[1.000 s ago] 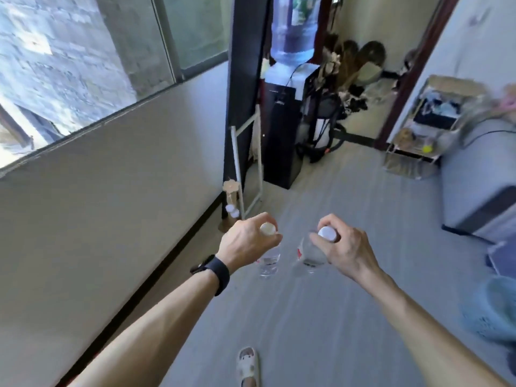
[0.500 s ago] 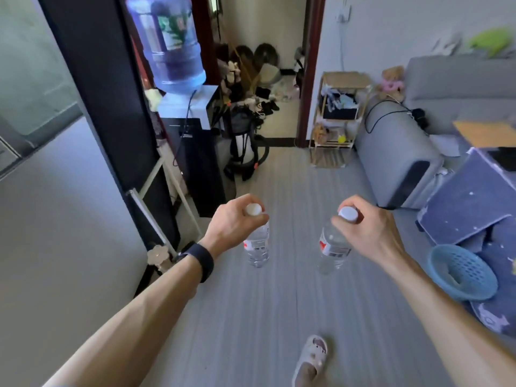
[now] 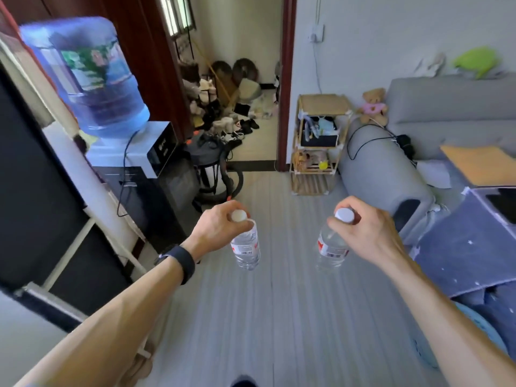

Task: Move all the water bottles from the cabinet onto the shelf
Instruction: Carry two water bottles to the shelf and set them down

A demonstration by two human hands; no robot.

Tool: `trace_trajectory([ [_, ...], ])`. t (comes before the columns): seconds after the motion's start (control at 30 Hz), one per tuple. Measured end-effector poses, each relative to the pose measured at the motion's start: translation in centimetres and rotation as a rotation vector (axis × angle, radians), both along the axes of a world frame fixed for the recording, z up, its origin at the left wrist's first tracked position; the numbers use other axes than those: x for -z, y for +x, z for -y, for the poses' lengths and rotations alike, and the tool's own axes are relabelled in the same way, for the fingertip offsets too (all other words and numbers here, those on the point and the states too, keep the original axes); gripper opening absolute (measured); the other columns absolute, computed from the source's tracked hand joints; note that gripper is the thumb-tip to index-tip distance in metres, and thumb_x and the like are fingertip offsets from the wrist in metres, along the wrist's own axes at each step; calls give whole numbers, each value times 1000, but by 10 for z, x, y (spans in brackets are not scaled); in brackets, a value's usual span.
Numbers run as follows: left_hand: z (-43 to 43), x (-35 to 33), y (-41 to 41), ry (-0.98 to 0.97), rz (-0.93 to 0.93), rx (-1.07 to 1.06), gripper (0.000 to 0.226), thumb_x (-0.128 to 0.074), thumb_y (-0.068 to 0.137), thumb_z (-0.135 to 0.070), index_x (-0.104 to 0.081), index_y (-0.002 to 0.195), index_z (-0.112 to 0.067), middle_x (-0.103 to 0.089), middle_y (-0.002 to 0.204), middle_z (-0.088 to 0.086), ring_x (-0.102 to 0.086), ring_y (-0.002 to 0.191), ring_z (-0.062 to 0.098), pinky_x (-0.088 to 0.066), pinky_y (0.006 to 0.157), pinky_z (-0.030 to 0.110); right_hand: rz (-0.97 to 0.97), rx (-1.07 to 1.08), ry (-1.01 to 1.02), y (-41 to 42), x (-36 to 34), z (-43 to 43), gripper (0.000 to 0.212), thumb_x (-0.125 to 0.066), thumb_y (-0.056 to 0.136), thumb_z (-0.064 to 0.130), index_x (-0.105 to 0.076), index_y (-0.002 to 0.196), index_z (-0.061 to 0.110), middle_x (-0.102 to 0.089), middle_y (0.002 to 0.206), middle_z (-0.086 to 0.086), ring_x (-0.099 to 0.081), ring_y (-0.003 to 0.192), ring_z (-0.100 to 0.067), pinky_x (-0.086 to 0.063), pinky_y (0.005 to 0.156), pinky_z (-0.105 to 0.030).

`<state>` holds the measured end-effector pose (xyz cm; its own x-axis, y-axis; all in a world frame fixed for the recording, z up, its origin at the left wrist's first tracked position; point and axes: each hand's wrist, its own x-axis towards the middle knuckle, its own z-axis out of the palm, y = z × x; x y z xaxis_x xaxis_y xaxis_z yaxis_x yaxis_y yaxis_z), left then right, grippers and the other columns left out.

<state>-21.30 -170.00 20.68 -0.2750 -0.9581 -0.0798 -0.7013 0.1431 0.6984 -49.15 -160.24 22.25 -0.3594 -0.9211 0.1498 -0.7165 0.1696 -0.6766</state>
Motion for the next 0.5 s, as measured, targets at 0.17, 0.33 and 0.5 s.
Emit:
trace_trajectory([
  [0.17,114,9,-59,26,12,89,13,-76,76,-41,-67,83,-33,-68,82,-6,-65,78,12,-60,69,33,0,46,-6,-59,7,104,14,-71,75,34,-59,78,27,-64,72,12,-58,78,-20,-48,71,-33],
  [0.33,236,7,-112,26,32,190,14,-76,74,-45,-67,80,-37,-70,81,-8,-65,77,10,-52,66,25,14,85,35,-108,9,213,15,-73,74,33,-59,75,29,-63,70,14,-58,76,-16,-48,69,-32],
  [0.5,352,-12,-174,24,0,256,13,-77,75,-40,-68,82,-35,-70,84,-8,-65,80,9,-54,68,25,59,163,53,-163,0,307,11,-71,74,34,-60,77,33,-60,68,20,-56,70,-5,-41,59,-27],
])
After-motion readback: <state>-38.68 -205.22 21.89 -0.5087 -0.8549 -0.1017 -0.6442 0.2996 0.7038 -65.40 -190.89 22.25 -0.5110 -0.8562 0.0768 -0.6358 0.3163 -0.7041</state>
